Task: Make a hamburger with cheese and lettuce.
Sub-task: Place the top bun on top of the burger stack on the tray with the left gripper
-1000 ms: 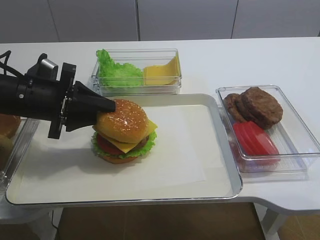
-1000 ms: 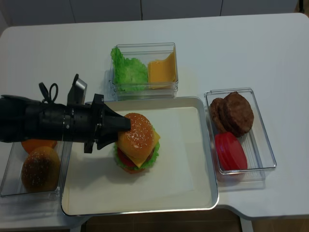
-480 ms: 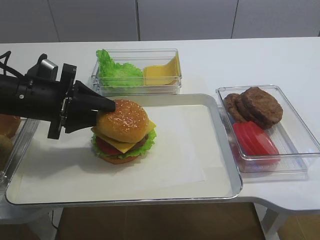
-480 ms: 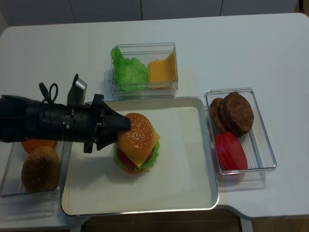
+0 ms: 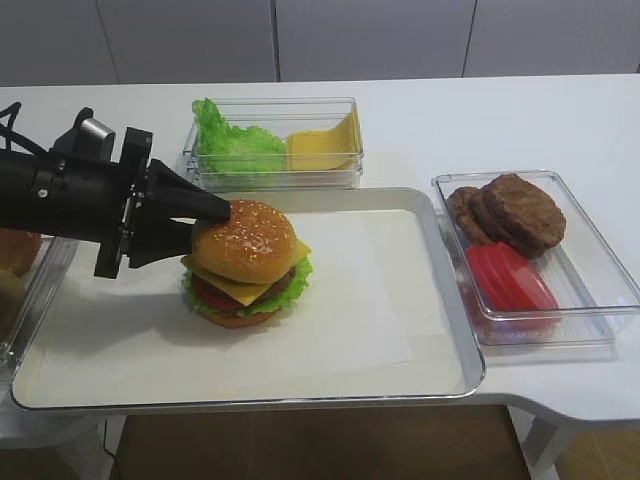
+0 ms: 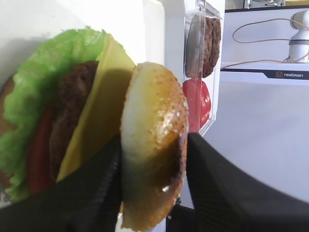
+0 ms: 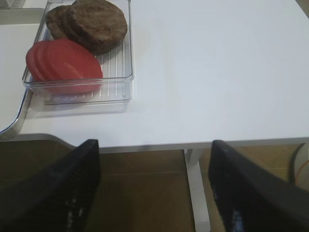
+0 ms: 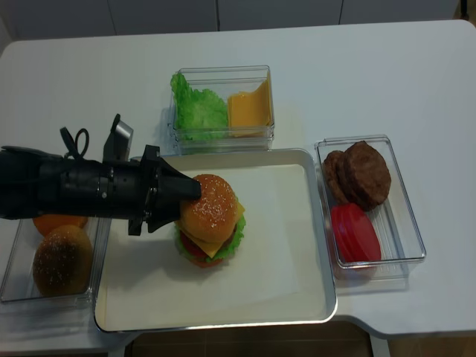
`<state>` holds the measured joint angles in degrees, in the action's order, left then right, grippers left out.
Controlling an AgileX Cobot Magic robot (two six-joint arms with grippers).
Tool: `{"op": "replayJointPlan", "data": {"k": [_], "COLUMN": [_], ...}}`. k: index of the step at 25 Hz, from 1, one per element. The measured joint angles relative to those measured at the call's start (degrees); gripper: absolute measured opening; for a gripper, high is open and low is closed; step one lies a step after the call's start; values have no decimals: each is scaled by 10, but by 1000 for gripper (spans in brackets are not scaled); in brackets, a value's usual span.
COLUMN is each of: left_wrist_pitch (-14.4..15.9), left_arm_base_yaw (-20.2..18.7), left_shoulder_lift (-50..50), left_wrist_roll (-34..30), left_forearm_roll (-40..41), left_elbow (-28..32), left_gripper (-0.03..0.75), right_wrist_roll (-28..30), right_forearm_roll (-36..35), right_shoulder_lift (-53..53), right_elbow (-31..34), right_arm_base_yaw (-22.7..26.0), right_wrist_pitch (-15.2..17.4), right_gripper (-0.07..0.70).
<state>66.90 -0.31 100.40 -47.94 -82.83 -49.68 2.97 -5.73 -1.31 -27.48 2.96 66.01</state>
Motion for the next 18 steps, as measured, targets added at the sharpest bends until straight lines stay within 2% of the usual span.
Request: {"op": "replayJointPlan", "data": {"k": [18], "left_wrist_pitch": [-1], "left_arm_base_yaw": [22], "left_shoulder_lift": [-8], "left_wrist_roll": [-2], "left_forearm_roll": [14], "left_elbow": [0], "left_gripper": [307], "right_wrist_roll": [0], "right_forearm_roll": [0], "right_shoulder_lift": [0], "right_elbow": [0], "right_arm_base_yaw": [0], "right_wrist_pitch": [0], "right_gripper": [532]}}
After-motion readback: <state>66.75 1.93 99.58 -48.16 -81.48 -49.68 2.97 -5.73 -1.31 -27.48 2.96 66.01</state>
